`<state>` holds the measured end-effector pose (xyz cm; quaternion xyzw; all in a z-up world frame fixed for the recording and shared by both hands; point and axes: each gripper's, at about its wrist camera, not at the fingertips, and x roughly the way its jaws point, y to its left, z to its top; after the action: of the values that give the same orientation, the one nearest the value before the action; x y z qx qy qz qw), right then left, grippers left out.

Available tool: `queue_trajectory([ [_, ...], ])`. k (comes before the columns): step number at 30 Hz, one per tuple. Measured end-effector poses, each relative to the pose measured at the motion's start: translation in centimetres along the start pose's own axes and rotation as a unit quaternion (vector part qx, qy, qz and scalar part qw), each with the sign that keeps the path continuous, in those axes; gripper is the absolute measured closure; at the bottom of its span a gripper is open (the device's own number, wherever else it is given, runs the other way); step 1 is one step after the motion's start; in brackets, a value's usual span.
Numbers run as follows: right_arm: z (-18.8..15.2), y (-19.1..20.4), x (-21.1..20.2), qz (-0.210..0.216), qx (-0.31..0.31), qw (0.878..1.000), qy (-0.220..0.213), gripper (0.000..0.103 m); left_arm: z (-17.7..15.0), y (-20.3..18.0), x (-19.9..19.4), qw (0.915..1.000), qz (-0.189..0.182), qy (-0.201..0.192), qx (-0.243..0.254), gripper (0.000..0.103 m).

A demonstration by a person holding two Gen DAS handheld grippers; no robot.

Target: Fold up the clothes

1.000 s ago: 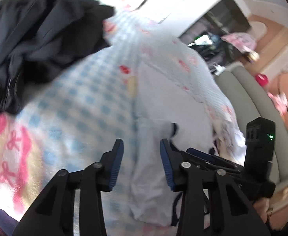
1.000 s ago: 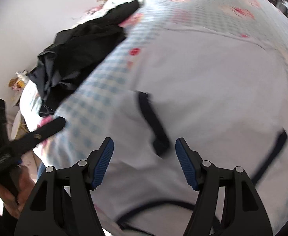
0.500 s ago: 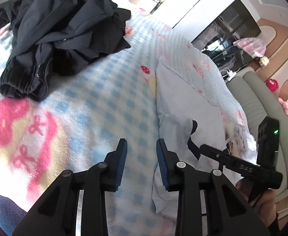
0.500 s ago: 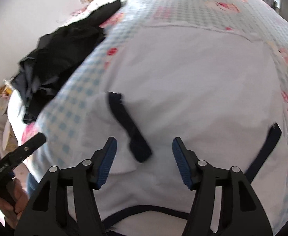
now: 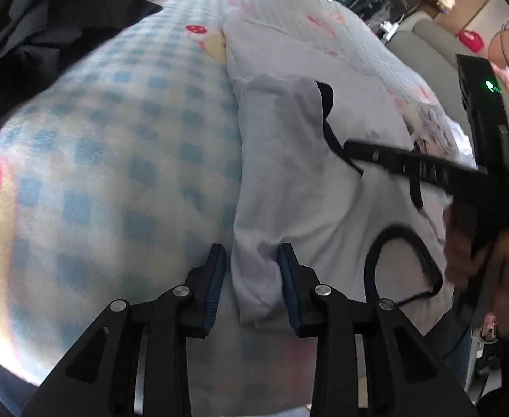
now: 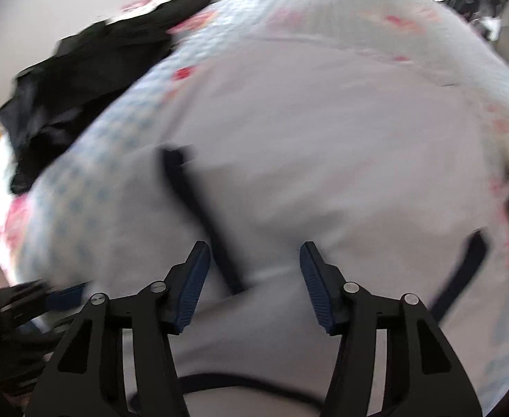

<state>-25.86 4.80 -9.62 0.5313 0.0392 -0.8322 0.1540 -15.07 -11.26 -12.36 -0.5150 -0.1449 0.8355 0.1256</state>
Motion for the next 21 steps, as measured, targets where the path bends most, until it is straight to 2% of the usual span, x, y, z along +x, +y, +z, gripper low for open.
queue_trajectory([
  [2, 0.1, -0.5, -0.5, 0.009, 0.008, 1.0, -0.001, 0.055, 0.1, -0.3, -0.7, 0.9999, 0.007, -0.007, 0.008, 0.07],
  [4, -0.4, 0.4, -1.5, 0.01, -0.009, 1.0, -0.015, 0.045, 0.3, -0.7, -1.2, 0.9997, 0.01, -0.018, 0.015, 0.07],
  [6, -0.9, 1.7, -1.9, 0.037, -0.023, 0.999, -0.028, 0.042, 0.7, -1.1, -1.4, 0.9992, 0.008, -0.033, 0.021, 0.07],
  [9, -2.4, 3.6, -0.8, 0.081, -0.038, 0.996, 0.0, 0.041, 1.1, -0.8, 0.8, 0.9988, 0.035, 0.024, 0.026, 0.068],
  [10, -2.6, 3.9, 0.0, 0.065, -0.047, 0.997, 0.014, 0.044, 1.2, -0.6, 1.2, 0.9978, 0.041, 0.041, 0.033, 0.068],
  [11, -2.8, 3.9, 0.6, 0.042, -0.055, 0.997, 0.026, 0.051, 1.6, -0.3, 0.7, 0.9982, 0.031, 0.042, 0.028, 0.068],
  [12, -2.8, 3.7, 0.6, 0.041, -0.054, 0.997, 0.026, 0.053, 2.0, 0.0, -0.1, 0.9987, 0.019, 0.041, 0.022, 0.068],
  [14, -2.2, 2.5, -0.7, 0.048, -0.036, 0.998, 0.014, 0.049, 3.8, 1.7, -2.2, 0.9996, -0.023, 0.009, -0.012, 0.068],
  [16, -1.3, 1.3, -2.0, 0.038, -0.026, 0.999, -0.007, 0.043, 6.8, 3.2, -3.0, 0.9986, -0.031, -0.027, -0.031, 0.068],
  [18, -0.4, 0.6, -2.2, 0.037, -0.017, 0.999, -0.016, 0.043, 9.4, 3.9, -2.0, 0.9986, -0.021, -0.035, -0.035, 0.068],
  [21, 0.6, 0.2, -1.6, 0.046, -0.001, 0.999, -0.009, 0.043, 12.7, 4.5, 0.8, 0.9981, -0.029, -0.026, -0.049, 0.068],
])
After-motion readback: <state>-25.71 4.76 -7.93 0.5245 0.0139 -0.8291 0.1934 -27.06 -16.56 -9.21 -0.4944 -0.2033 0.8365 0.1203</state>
